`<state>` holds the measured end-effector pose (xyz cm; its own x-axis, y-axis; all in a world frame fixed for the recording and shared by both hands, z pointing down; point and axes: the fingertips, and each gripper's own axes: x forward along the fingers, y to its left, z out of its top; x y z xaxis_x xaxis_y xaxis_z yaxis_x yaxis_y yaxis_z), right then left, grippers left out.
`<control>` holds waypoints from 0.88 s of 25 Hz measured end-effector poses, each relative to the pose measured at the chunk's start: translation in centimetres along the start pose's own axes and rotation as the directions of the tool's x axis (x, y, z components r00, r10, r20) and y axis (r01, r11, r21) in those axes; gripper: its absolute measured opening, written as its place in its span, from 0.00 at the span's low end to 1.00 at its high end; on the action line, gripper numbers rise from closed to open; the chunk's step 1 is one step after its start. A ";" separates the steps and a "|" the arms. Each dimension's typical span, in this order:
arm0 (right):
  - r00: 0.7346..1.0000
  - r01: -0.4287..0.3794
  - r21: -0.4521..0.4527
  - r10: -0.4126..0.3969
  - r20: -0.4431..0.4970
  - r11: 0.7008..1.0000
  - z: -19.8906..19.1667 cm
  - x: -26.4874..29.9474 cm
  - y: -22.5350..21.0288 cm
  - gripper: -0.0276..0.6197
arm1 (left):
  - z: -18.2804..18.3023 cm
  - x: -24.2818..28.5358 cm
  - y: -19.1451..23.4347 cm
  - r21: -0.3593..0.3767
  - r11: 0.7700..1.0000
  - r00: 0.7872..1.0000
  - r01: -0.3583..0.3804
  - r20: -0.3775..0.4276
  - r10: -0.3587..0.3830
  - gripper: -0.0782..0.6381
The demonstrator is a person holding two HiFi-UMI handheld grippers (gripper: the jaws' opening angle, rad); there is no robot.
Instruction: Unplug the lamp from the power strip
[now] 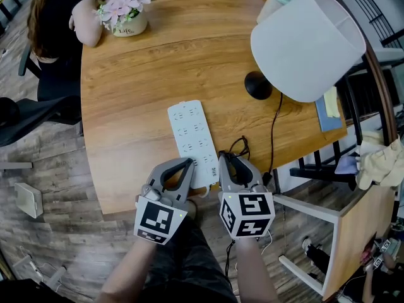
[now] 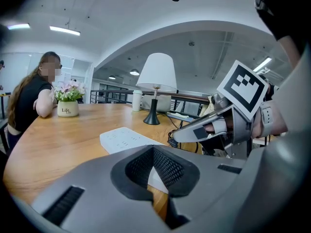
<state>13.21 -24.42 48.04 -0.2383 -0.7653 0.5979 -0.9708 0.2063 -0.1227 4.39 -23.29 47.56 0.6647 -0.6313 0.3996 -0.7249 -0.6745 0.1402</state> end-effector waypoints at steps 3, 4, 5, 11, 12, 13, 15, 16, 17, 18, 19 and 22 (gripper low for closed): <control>1.000 0.002 -0.026 -0.003 -0.019 1.000 0.2 0.1 0.3 0.15 | 0.0 0.0 0.0 -0.002 1.000 1.000 0.000 0.002 0.000 0.10; 1.000 -0.002 -0.029 0.001 -0.026 1.000 0.3 0.1 0.4 0.18 | 0.0 -0.1 0.1 -0.003 1.000 1.000 -0.001 0.004 0.001 0.10; 0.999 -0.008 -0.031 0.007 -0.035 0.999 0.4 0.1 0.5 0.20 | 0.1 -0.1 0.1 -0.004 1.000 1.000 -0.002 0.006 0.002 0.10; 0.994 -0.030 -0.081 0.021 -0.107 0.996 1.0 0.0 0.7 0.29 | 0.4 -0.2 0.4 -0.012 1.000 1.000 -0.007 0.021 0.007 0.10; 0.993 -0.035 -0.087 0.025 -0.120 0.996 1.1 0.0 0.7 0.30 | 0.5 -0.3 0.4 -0.014 1.000 1.000 -0.007 0.023 0.008 0.10; 0.990 -0.044 -0.090 0.031 -0.134 0.995 1.1 0.0 0.8 0.32 | 0.5 -0.3 0.5 -0.015 1.000 1.000 -0.008 0.025 0.009 0.10; 0.984 -0.060 -0.104 0.042 -0.172 0.993 1.1 0.0 1.1 0.34 | 0.6 -0.3 0.7 -0.018 1.000 1.000 -0.010 0.027 0.010 0.10; 0.980 -0.065 -0.118 0.042 -0.193 0.991 1.1 0.0 1.1 0.34 | 0.6 -0.4 0.8 -0.021 1.000 1.000 -0.010 0.029 0.011 0.10; 0.976 -0.068 -0.136 0.038 -0.215 0.988 1.1 0.0 1.0 0.34 | 0.6 -0.4 0.8 -0.022 1.000 1.000 -0.010 0.030 0.011 0.10; 0.971 -0.070 -0.156 0.031 -0.238 0.985 1.0 -0.1 1.0 0.35 | 0.6 -0.4 0.8 -0.023 1.000 0.999 -0.010 0.031 0.011 0.10; 0.965 -0.072 -0.180 0.023 -0.261 0.981 1.0 -0.1 0.9 0.35 | 0.7 -0.4 0.9 -0.022 1.000 0.999 -0.010 0.032 0.011 0.10; 0.946 -0.086 -0.266 -0.005 -0.323 0.960 1.0 -0.2 0.7 0.36 | 0.7 -0.5 1.2 -0.025 1.000 0.999 -0.015 0.035 0.015 0.10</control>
<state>12.52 -24.70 47.01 -0.2112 -0.5287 0.8221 -0.9037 0.4261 0.0418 3.33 -24.05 46.89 0.6593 -0.6545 0.3699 -0.7388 -0.6554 0.1570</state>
